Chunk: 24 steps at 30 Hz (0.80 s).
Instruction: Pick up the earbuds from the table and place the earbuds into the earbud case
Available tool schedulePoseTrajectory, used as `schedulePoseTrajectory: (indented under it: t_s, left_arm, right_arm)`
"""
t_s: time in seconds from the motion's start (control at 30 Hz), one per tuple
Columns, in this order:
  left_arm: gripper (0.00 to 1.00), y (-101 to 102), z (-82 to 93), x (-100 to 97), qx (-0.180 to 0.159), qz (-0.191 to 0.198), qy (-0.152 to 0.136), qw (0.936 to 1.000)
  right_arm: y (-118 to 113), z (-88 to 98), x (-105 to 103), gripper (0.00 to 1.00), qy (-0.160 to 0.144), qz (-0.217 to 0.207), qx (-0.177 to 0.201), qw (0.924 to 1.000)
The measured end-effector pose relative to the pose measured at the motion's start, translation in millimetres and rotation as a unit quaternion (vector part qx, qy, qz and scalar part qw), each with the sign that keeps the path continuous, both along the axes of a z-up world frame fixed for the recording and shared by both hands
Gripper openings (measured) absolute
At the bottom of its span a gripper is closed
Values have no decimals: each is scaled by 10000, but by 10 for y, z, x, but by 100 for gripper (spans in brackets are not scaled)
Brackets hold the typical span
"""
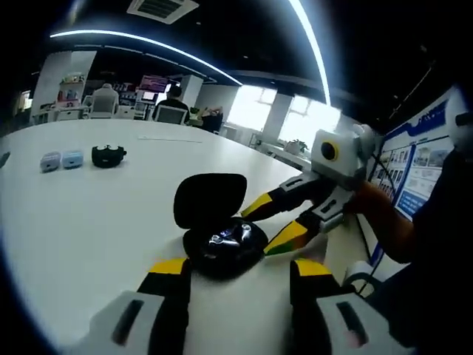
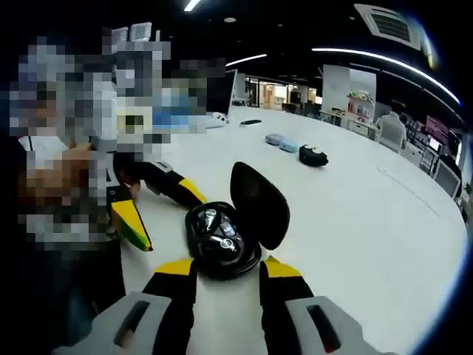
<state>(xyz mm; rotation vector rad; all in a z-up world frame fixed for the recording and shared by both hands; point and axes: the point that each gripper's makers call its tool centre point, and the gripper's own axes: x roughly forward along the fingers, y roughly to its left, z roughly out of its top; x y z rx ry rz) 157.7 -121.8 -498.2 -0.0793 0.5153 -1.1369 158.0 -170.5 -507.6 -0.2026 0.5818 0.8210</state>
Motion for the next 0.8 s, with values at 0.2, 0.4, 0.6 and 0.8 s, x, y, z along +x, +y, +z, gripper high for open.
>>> schedulePoseTrajectory:
  t_s: [0.2,0.4,0.6,0.8]
  left_arm:
    - [55,-11,-2,-24,-11,8,-23,10000]
    - [55,1,-8,-26,93,43,-140,9998]
    - [55,24,-38,-40,385,-18,-384,9985]
    - [55,42,-64,-57,621,-142,-571,9963]
  right_arm:
    - [-33,-31,13,34,-80,210,-302,9993]
    - [-86,38,14,54,-449,725,-1057,9907]
    - [25,158,185,66,-887,1386,-2011,9657]
    - [192,122,338,72,-801,1936,-2426,9472]
